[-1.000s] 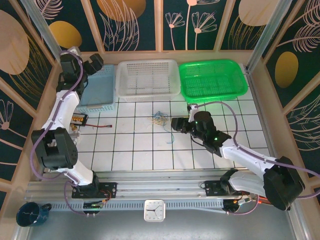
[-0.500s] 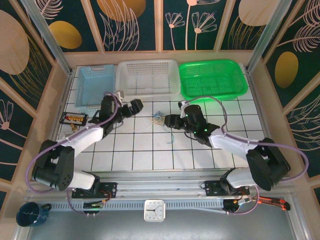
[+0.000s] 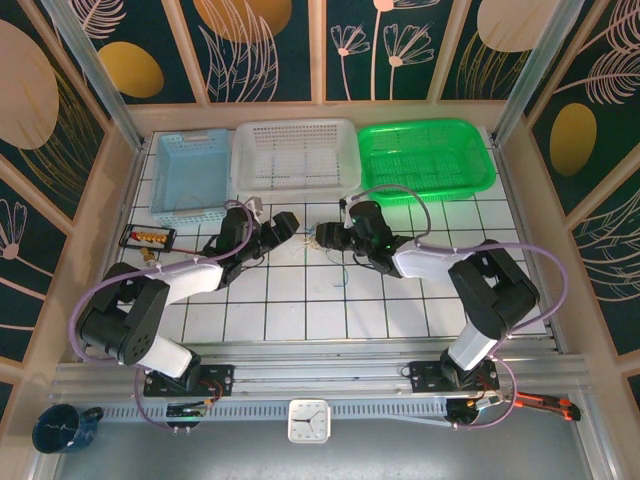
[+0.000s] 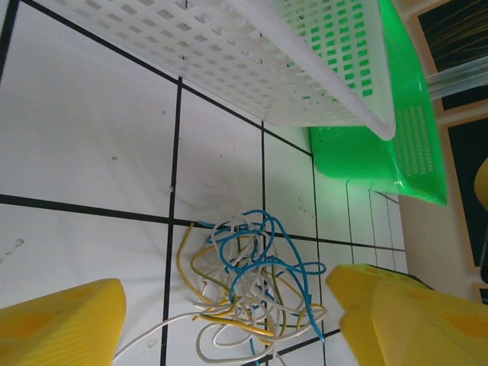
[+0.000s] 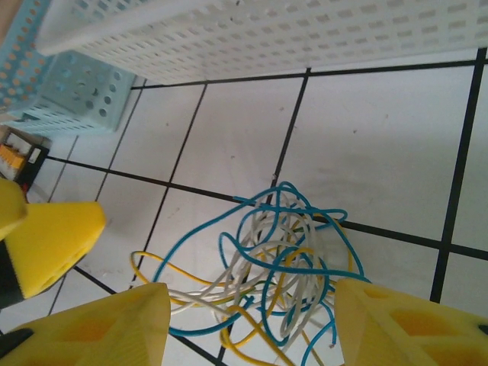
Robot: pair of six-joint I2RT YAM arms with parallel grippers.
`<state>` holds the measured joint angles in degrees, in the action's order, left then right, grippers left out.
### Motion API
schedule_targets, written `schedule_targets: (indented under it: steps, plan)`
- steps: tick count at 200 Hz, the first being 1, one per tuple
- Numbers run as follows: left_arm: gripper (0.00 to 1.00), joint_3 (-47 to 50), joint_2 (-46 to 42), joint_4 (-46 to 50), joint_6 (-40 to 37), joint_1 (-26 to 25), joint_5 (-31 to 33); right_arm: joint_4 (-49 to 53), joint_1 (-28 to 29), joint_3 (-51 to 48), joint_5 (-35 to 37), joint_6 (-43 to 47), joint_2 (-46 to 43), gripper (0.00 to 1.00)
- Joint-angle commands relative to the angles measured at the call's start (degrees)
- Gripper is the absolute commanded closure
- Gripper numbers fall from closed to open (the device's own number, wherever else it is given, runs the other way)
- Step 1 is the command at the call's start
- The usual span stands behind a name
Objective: Untangle the cables
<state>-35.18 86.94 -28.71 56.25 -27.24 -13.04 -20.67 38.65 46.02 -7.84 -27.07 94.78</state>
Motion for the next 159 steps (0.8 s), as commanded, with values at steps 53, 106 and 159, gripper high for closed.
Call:
schedule_targets:
  steps: [53,106,159]
  plan:
    - [0.26,1.02,3.52,-6.34,3.61,-2.81,-0.67,-4.59,-1.03,-0.05,-0.76,-0.86,2.67,0.43]
    - [0.36,0.31,5.84,-7.50,4.06,-3.17,-0.76,-5.04,-1.25,-0.54,-1.12,-1.14,2.82,0.44]
    - [0.39,0.02,7.43,-8.05,4.12,-3.33,-0.49,-5.26,-1.29,-0.77,-1.39,-1.30,3.04,0.44]
